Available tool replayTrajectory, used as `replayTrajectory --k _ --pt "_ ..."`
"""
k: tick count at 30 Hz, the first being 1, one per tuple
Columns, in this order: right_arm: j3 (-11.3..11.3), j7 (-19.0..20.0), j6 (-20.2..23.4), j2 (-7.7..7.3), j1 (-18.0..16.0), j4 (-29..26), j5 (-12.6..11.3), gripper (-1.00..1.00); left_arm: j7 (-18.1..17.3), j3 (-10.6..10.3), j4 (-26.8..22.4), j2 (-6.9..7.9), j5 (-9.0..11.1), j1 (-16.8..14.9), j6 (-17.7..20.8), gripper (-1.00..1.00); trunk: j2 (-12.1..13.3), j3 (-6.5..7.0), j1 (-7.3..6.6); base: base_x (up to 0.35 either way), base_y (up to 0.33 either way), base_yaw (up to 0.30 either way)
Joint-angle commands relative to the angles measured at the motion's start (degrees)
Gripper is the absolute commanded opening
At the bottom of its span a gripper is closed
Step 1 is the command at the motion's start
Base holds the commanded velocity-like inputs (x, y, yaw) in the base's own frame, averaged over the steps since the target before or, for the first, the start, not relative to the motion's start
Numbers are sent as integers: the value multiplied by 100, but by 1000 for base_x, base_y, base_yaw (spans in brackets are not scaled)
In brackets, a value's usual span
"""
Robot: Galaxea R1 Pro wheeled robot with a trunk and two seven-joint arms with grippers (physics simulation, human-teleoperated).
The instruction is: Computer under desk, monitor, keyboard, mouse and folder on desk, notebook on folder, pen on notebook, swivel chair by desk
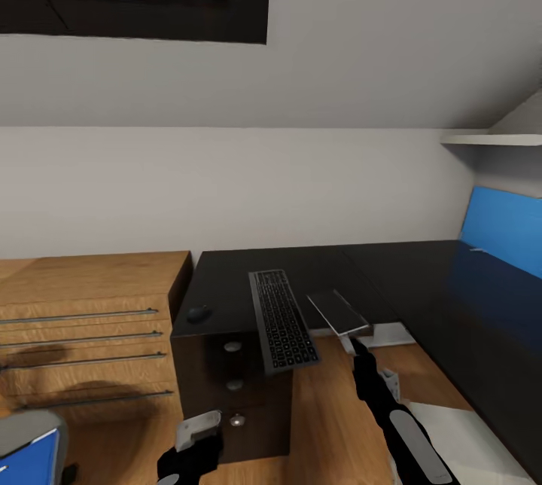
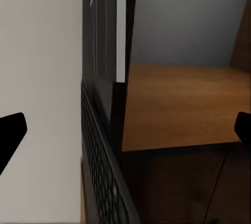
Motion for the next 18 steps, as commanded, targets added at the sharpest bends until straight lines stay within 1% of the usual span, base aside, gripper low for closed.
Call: replayTrajectory --k 1,6,8,13,18 --pt "10 20 1 -5 -3 1 -57 100 42 -8 -7 1 33 -5 17 100 -4 -6 -4 -332 -34 0" --pt "11 21 3 -14 -3 2 -66 100 38 -9 4 1 29 -5 15 100 -4 -6 -4 -322 -54 0" --pt "12 18 5 -22 -3 2 -66 100 37 -9 48 1 25 -5 8 100 -4 -6 -4 -208 -33 0" --pt "12 12 12 -29 -3 2 -53 100 29 -10 153 1 17 -5 -10 100 -4 -6 -4 -82 -13 0" --pt "29 5 11 -31 -3 8 -40 100 20 -10 273 1 10 -5 -29 100 197 84 -114 -20 -3 0"
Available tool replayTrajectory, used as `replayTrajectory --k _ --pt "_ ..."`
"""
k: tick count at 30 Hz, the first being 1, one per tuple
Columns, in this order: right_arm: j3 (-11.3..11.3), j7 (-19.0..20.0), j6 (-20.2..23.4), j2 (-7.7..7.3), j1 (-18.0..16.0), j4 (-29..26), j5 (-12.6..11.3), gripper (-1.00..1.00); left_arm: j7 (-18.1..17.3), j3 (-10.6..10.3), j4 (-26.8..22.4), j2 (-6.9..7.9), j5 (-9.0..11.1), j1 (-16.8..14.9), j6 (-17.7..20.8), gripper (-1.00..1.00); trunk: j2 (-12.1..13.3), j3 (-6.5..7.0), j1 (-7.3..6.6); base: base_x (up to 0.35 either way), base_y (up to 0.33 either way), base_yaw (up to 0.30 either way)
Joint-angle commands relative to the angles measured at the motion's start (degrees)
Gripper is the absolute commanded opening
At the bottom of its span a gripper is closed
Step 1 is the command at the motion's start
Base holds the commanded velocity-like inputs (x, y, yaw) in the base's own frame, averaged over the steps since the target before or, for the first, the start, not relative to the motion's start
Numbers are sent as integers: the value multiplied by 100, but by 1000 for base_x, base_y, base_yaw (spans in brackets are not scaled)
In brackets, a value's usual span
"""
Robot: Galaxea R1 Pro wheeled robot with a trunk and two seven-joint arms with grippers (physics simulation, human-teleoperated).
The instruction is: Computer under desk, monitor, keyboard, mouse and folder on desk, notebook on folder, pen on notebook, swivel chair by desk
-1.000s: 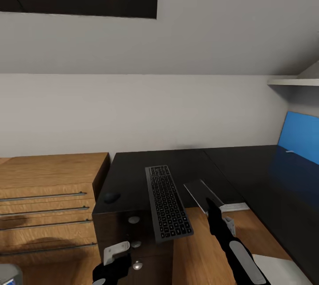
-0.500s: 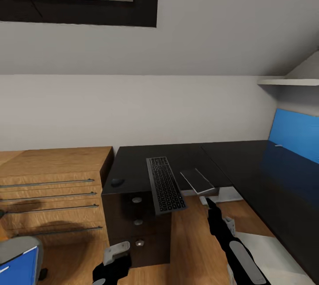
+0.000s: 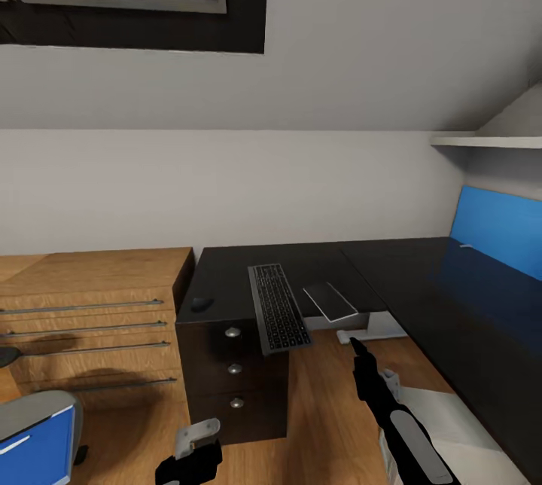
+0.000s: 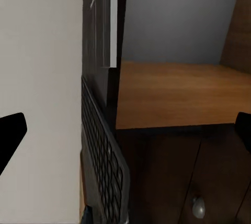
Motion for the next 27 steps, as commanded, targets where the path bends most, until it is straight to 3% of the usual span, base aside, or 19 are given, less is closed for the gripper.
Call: replayTrajectory --k 1,5,9,10,13,14,15,16,20,27 --pt "22 12 0 -6 -3 4 -51 100 38 -8 16 1 31 -5 14 100 38 12 -23 -7 -1 0" --pt "40 8 -6 -11 -3 182 27 100 35 -11 96 -3 31 -5 9 100 199 84 -111 -4 -1 0" --pt "46 27 -17 -9 -3 812 498 100 51 -15 229 -12 17 -5 4 100 359 156 -199 -1 0 0" --pt "43 32 -25 -8 -3 1076 828 100 56 -15 265 -17 15 -5 6 100 399 174 -221 0 0 0" --pt "34 32 -79 -7 -3 1409 1392 100 60 -20 316 -25 15 -5 8 100 519 227 -287 0 0 0" --pt "31 32 -162 -7 -3 1592 1769 100 61 -22 370 -28 14 -5 8 100 560 245 -309 0 0 0" --pt "33 33 -219 -5 -3 1675 1951 100 62 -23 401 -29 13 -5 8 100 600 263 -331 0 0 0" --pt "35 32 -366 3 -3 1834 2299 100 63 -24 457 -31 12 -5 9 100 640 281 -353 0 0 0" --pt "50 24 -1062 36 -3 2422 3245 100 64 -25 550 -33 11 -5 5 100 800 353 -441 0 0 0" --pt "69 32 -2072 63 -3 3449 4184 100 64 -39 895 -31 1 -5 -8 100 1081 479 -594 0 0 0"
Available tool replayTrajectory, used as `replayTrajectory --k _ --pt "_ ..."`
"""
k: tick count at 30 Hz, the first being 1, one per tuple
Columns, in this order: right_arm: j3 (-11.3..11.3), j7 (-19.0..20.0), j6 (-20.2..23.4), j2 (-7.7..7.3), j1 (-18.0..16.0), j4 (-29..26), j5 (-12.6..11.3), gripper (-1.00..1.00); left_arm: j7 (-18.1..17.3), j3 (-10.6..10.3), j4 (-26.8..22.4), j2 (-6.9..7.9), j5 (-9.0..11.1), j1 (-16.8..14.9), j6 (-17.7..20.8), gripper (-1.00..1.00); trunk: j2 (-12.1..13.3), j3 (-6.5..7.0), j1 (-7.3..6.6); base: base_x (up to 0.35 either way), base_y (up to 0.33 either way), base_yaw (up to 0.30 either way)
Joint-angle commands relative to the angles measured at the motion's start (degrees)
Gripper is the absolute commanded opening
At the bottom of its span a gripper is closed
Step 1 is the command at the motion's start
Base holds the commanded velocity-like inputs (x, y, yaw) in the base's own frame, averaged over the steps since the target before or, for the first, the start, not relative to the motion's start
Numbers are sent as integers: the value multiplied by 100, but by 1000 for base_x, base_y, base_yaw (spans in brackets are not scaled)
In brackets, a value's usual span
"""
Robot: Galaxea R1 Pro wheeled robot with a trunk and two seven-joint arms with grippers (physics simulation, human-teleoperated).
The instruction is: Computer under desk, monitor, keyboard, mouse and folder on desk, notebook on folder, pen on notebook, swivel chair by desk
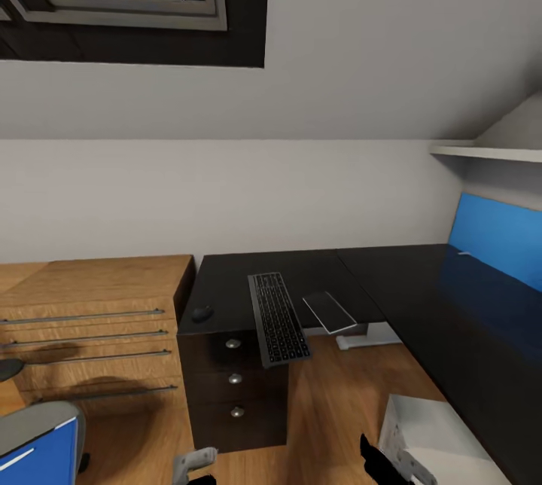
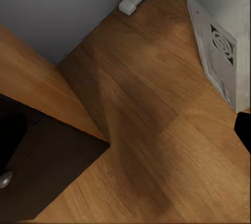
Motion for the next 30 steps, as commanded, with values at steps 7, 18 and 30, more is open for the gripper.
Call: replayTrajectory --k 7,18,30 --pt "19 38 -375 77 -5 868 482 100 34 -278 840 -5 26 -5 -333 100 278 120 -155 0 0 0" --pt "32 32 -401 200 123 1119 433 100 -289 -221 595 -109 22 23 -349 100 317 137 -176 0 0 0" --pt "49 73 -422 219 135 1259 442 100 -674 -165 209 152 29 30 -354 100 317 137 -176 0 0 0"
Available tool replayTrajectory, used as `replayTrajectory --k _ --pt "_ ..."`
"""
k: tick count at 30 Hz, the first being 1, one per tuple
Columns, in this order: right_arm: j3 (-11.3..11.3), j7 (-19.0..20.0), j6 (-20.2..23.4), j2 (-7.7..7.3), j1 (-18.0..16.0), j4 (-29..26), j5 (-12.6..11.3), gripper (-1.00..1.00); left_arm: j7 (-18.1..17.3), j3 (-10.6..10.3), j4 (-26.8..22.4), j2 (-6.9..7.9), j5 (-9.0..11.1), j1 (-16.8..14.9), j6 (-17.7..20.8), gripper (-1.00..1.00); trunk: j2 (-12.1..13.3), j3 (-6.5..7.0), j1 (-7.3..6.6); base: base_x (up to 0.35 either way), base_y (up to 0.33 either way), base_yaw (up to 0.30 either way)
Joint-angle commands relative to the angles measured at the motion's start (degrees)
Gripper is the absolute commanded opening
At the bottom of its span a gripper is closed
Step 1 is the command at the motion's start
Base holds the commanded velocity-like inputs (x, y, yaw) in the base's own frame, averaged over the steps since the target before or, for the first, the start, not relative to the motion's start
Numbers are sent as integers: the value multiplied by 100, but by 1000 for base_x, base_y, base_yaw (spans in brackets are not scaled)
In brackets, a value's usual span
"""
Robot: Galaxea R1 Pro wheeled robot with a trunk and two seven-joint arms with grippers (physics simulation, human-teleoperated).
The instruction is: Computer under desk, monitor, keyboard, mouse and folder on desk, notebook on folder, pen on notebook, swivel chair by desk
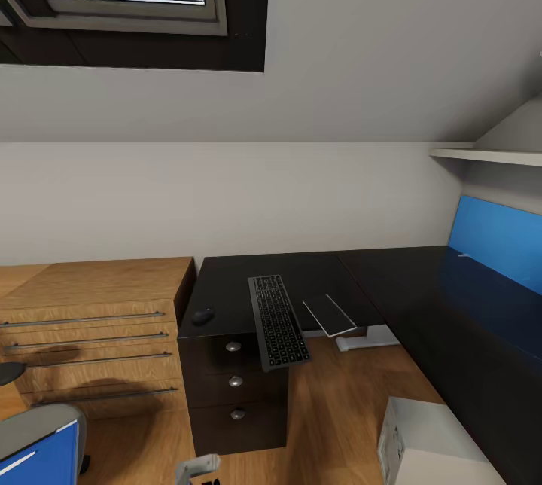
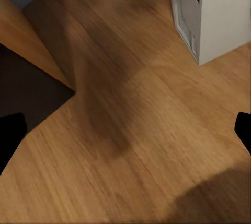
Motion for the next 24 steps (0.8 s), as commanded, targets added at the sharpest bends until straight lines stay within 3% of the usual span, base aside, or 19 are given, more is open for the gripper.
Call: replayTrajectory --k 1,14,15,19,24 --pt "29 27 -29 -3 -5 17 -60 100 15 -13 -42 14 38 -6 14 100 -4 -7 0 -106 -147 28" --pt "42 26 -133 -4 -5 26 32 100 -402 -7 -460 103 37 -6 -9 100 -4 -7 0 -216 -195 230" --pt "40 26 -133 -4 -5 26 103 100 -1136 -6 -470 104 36 -6 -9 100 -4 -7 0 -313 -37 277" --pt "36 26 -134 -4 -5 38 435 100 -1136 -10 -467 108 43 -6 -12 100 -4 -7 0 -328 -13 160" --pt "35 26 -135 -4 -5 43 626 100 -1136 -7 -466 109 49 -6 -12 100 -4 -7 0 -334 -4 48"
